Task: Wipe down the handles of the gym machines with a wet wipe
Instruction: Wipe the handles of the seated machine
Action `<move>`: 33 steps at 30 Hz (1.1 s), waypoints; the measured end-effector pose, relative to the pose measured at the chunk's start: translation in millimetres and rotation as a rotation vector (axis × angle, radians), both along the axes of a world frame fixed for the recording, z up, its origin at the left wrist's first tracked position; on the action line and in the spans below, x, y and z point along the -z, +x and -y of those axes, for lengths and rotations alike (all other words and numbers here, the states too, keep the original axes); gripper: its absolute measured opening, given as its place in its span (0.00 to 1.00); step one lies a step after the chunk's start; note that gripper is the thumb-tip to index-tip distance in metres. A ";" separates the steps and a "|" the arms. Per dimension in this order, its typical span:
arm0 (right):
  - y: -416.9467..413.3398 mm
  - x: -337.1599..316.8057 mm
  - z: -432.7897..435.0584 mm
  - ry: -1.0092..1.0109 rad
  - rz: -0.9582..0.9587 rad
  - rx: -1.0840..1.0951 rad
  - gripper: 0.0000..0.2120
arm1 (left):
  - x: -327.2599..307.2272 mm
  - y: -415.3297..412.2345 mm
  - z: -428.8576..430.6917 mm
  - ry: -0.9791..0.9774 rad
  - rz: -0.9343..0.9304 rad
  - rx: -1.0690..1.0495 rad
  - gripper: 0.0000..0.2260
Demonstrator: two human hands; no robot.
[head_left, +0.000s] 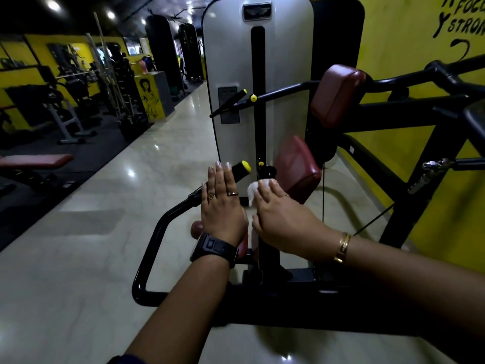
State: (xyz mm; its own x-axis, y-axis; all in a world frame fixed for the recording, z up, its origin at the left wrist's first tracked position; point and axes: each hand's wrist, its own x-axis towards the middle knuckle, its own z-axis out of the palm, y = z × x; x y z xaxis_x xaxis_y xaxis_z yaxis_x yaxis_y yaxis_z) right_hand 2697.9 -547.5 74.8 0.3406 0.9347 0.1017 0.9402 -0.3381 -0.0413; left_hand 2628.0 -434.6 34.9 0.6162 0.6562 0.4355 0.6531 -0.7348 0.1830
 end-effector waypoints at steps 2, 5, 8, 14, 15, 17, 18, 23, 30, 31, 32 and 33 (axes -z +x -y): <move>-0.9 -1.1 -4.9 0.010 0.095 -0.041 0.28 | -0.4 -0.2 -0.2 0.001 -0.013 -0.007 0.35; 12.1 -0.9 -14.6 0.037 0.082 0.016 0.29 | -0.3 0.0 -0.4 0.006 -0.011 -0.007 0.35; 14.1 -0.1 -7.3 -0.003 0.015 0.069 0.30 | 1.2 0.7 -1.0 0.005 0.010 -0.001 0.37; -1.4 3.9 -4.5 -0.080 0.096 0.003 0.27 | 1.5 1.3 -2.7 0.024 -0.014 -0.014 0.37; 2.1 3.4 -7.3 -0.064 0.120 0.011 0.27 | 1.8 1.1 -2.6 0.027 -0.009 -0.012 0.37; 10.4 -0.4 -8.7 -0.038 0.145 0.042 0.27 | 3.1 1.1 -3.0 0.037 0.020 -0.002 0.38; 12.1 -3.3 -7.4 -0.042 0.144 0.059 0.28 | 3.6 0.8 -3.3 0.038 0.034 0.003 0.38; -3.6 -7.1 5.9 -0.098 0.102 0.004 0.26 | -1.9 0.0 -2.1 -0.001 -0.015 -0.007 0.37; 10.0 -8.6 -4.5 -0.106 0.108 0.059 0.28 | 0.3 1.0 -3.8 -0.002 0.039 0.018 0.34; 9.6 -9.9 -1.9 -0.113 0.103 0.077 0.28 | 1.1 1.5 -4.3 0.000 0.037 0.016 0.34; 6.5 -10.7 2.1 -0.120 0.094 0.087 0.28 | 1.1 1.6 -4.2 -0.007 0.043 0.019 0.34; 2.3 -10.3 5.8 -0.126 0.082 0.084 0.29 | 1.3 2.0 -4.3 -0.017 0.064 0.030 0.34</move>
State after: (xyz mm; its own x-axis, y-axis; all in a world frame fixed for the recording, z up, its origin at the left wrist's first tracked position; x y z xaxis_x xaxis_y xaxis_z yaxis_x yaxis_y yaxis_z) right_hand 2700.3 -553.3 85.1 0.4136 0.9103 0.0165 0.9068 -0.4135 0.0824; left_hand 2630.0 -430.2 33.6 0.6073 0.6453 0.4635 0.6173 -0.7505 0.2360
